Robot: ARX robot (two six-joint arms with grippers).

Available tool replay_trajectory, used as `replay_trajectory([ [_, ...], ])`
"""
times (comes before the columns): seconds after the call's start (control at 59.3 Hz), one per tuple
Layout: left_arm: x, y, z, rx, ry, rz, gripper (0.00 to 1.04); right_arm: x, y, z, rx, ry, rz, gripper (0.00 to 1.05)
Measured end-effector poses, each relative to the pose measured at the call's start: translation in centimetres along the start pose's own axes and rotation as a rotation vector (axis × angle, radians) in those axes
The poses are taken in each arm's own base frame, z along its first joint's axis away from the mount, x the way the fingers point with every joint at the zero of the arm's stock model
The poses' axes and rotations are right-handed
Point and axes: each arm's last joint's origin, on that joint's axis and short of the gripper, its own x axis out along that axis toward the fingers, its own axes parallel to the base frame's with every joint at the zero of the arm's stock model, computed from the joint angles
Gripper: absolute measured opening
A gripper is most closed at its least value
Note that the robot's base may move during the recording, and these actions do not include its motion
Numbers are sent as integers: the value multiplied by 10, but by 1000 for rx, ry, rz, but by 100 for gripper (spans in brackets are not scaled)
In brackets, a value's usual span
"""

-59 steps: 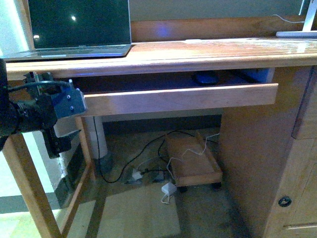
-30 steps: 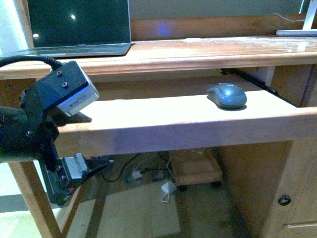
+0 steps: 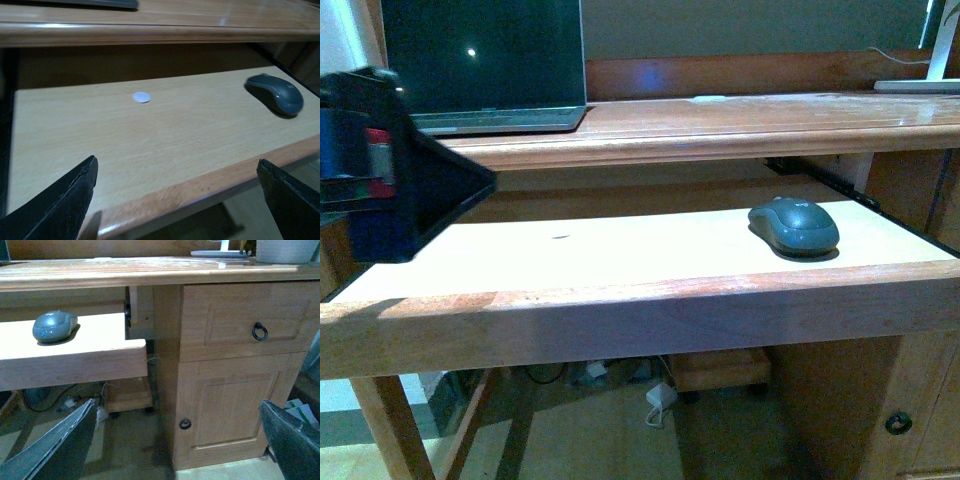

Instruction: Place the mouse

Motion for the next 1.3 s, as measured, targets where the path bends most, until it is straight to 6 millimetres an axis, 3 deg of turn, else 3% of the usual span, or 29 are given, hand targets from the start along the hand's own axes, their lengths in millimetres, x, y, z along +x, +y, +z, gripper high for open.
replay_trajectory([
  [0.051,-13,1,-9,9,-19,60,97,0,0,0,0,0,0,97],
  [0.169,-66,-1,-54,83,-24,241,97,0,0,0,0,0,0,97],
  [0.236,-84,-5,-65,126,-36,283,97,0,0,0,0,0,0,97],
  [0.388,-105,-2,-71,111,-272,320,69,0,0,0,0,0,0,97],
  [0.573,-106,8,-80,117,-273,316,37,0,0,0,0,0,0,97],
  [0.708,-107,16,-85,120,-276,315,2,0,0,0,0,0,0,97],
  [0.86,-110,27,-87,121,-278,338,3,0,0,0,0,0,0,97],
  [0.995,-107,29,-98,122,-273,329,3,0,0,0,0,0,0,97],
  [1.231,-107,29,-98,122,-275,330,3,0,0,0,0,0,0,97],
  [1.298,-107,29,-98,122,-276,330,3,3,3,-1,5,53,147,97],
])
